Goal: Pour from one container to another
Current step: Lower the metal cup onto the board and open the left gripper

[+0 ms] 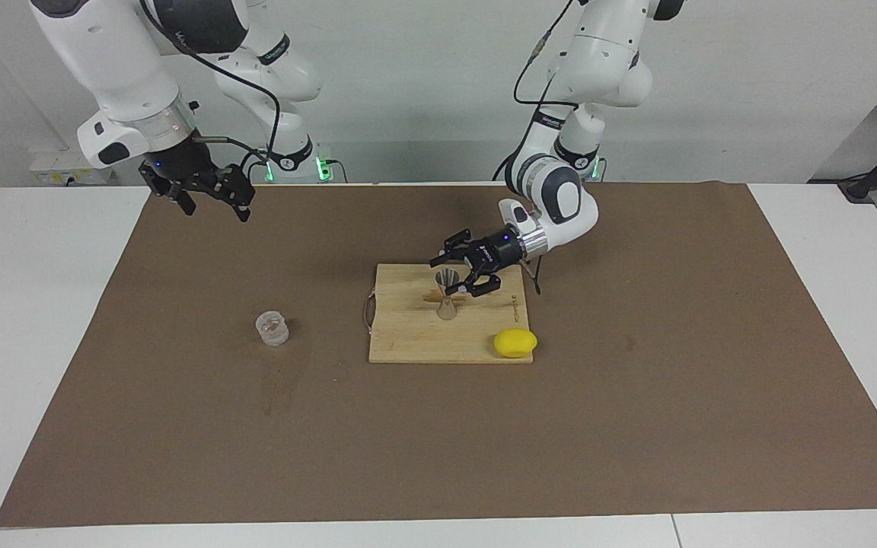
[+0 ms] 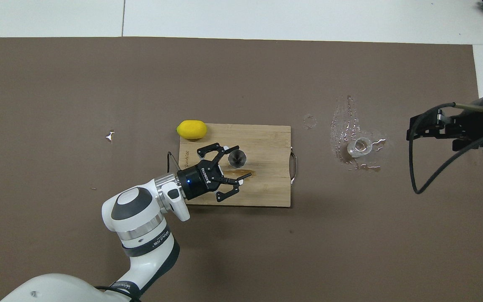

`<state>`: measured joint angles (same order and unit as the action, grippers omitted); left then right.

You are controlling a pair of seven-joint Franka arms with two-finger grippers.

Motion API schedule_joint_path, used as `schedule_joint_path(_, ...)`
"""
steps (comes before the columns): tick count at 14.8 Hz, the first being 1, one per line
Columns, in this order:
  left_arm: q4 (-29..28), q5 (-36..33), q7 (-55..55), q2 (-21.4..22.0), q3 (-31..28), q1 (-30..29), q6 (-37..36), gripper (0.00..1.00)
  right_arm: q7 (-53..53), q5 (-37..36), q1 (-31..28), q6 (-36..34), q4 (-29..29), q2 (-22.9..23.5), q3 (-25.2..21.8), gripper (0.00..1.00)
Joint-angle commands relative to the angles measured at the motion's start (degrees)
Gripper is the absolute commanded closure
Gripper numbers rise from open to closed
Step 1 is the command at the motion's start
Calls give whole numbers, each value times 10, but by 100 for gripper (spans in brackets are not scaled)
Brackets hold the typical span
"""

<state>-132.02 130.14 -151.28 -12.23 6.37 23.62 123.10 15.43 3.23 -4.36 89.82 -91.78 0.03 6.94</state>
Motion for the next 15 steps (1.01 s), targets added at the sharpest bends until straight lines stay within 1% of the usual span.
schedule_joint_path(1,12,11,-9,-3,-4,-2,13,0,-15,16,-11,-7,-3,-3,4,0)
schedule_joint_path(3,17,10,-8,-8,-5,-7,13,0,-15,16,-11,-7,-3,-3,4,0)
schedule_joint_path(6,22,3,-4,-8,-6,-29,7,0,-15,16,-11,-7,-3,-3,4,0)
schedule_joint_path(9,19,-30,0,-1,-6,-46,4,0,-15,16,-11,-7,-3,-3,4,0)
schedule_joint_path(11,12,-75,4,18,-5,-73,5,0,-15,16,-11,-7,-3,-3,4,0)
schedule_joint_path(12,-2,-87,5,33,-5,-78,6,0,-15,16,-11,-7,-3,-3,4,0)
schedule_joint_path(13,-20,-87,5,45,-4,-77,8,0,-15,16,-11,-7,-3,-3,4,0)
schedule_joint_path(15,-28,-87,5,49,-4,-67,15,0,-15,16,-11,-7,-3,-3,4,0)
